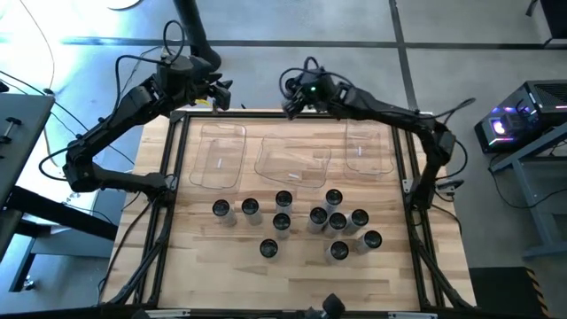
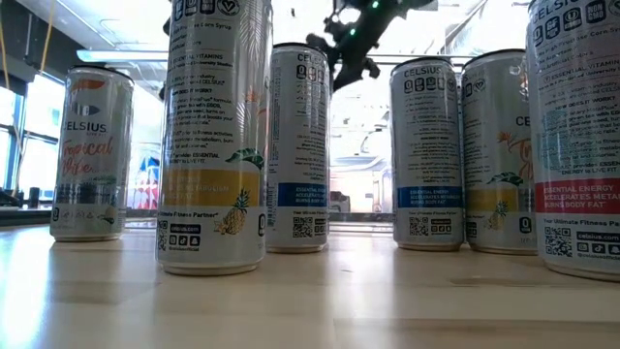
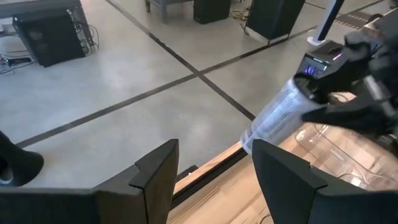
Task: Sort soda cans
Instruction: Move the white-pink soda can to the bottom center of the table
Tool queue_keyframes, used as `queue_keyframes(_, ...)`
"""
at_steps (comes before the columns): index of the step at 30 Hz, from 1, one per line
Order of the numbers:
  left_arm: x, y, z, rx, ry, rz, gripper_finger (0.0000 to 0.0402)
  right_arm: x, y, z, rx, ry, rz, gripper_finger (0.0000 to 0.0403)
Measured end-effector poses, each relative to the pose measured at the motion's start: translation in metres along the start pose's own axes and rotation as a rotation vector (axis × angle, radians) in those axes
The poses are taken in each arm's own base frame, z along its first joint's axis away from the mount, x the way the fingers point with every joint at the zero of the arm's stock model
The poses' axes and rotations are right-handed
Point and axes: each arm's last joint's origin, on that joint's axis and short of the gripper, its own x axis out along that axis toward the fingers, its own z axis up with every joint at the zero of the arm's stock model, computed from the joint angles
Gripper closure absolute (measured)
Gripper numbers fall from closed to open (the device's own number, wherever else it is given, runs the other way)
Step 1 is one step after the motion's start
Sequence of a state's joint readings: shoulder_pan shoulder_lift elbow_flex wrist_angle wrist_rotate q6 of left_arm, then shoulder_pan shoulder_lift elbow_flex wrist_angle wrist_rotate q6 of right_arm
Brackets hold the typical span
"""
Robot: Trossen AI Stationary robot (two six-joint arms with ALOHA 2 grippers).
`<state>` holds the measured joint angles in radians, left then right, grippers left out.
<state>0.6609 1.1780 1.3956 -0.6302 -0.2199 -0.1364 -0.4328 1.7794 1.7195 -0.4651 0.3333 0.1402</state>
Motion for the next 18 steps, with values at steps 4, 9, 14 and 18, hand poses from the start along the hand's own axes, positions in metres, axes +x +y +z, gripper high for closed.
queue_keyframes(4, 0.000, 0.000, 0.000, -0.027, 0.000, -0.003, 0.0201, -0.023, -0.003, 0.013, 0.011, -0.060, 0.107, 0.0194)
queue_keyframes(9, 0.005, -0.009, -0.004, -0.043, -0.020, -0.125, 0.0201, -0.046, 0.001, 0.021, 0.012, -0.087, 0.259, 0.0194)
queue_keyframes(14, 0.012, -0.029, -0.003, -0.034, -0.166, -0.354, 0.0202, -0.073, 0.022, 0.023, 0.011, -0.107, 0.362, 0.0194)
queue_keyframes(18, 0.013, -0.042, -0.003, -0.020, -0.253, -0.521, 0.0202, -0.092, 0.046, 0.019, 0.024, -0.103, 0.426, 0.0194)
